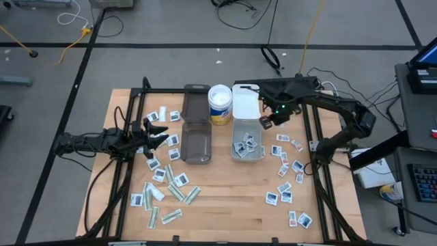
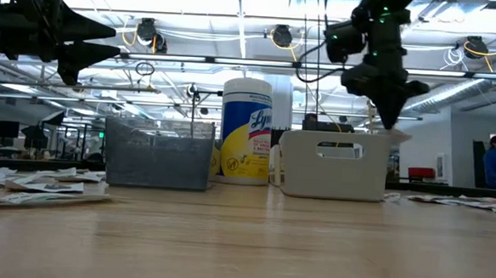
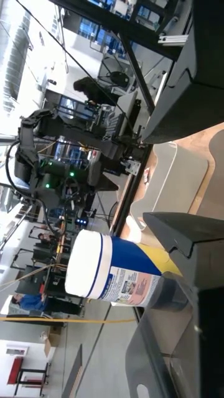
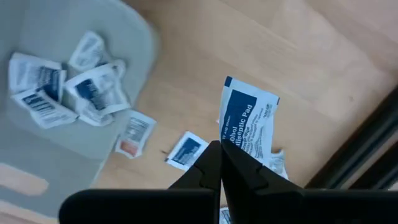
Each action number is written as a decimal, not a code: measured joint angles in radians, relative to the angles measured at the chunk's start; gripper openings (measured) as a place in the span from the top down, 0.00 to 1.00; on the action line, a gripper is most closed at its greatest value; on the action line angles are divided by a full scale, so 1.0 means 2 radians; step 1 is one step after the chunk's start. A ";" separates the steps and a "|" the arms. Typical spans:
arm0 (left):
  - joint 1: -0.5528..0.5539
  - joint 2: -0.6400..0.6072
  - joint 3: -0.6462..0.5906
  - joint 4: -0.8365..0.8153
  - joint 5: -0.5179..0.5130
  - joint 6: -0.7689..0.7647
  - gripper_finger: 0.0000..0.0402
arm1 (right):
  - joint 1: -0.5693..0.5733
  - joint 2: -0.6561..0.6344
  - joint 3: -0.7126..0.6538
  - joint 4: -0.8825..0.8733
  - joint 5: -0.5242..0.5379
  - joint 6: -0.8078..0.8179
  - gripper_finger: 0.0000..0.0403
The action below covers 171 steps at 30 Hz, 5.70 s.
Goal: Pick & Place First Aid Supplies
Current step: Put the alcohol pad into the gray bin
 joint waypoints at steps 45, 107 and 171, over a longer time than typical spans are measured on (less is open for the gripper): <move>0.000 0.000 0.000 0.000 0.000 0.000 0.51 | 0.204 0.155 0.024 0.221 0.014 -0.020 0.96; 0.000 0.000 0.000 0.000 0.000 0.000 0.51 | 0.106 -0.126 -0.280 0.205 -0.022 0.075 0.48; 0.000 0.000 0.000 0.000 0.000 0.000 0.51 | 0.085 -0.047 -0.080 0.051 -0.038 -0.001 1.00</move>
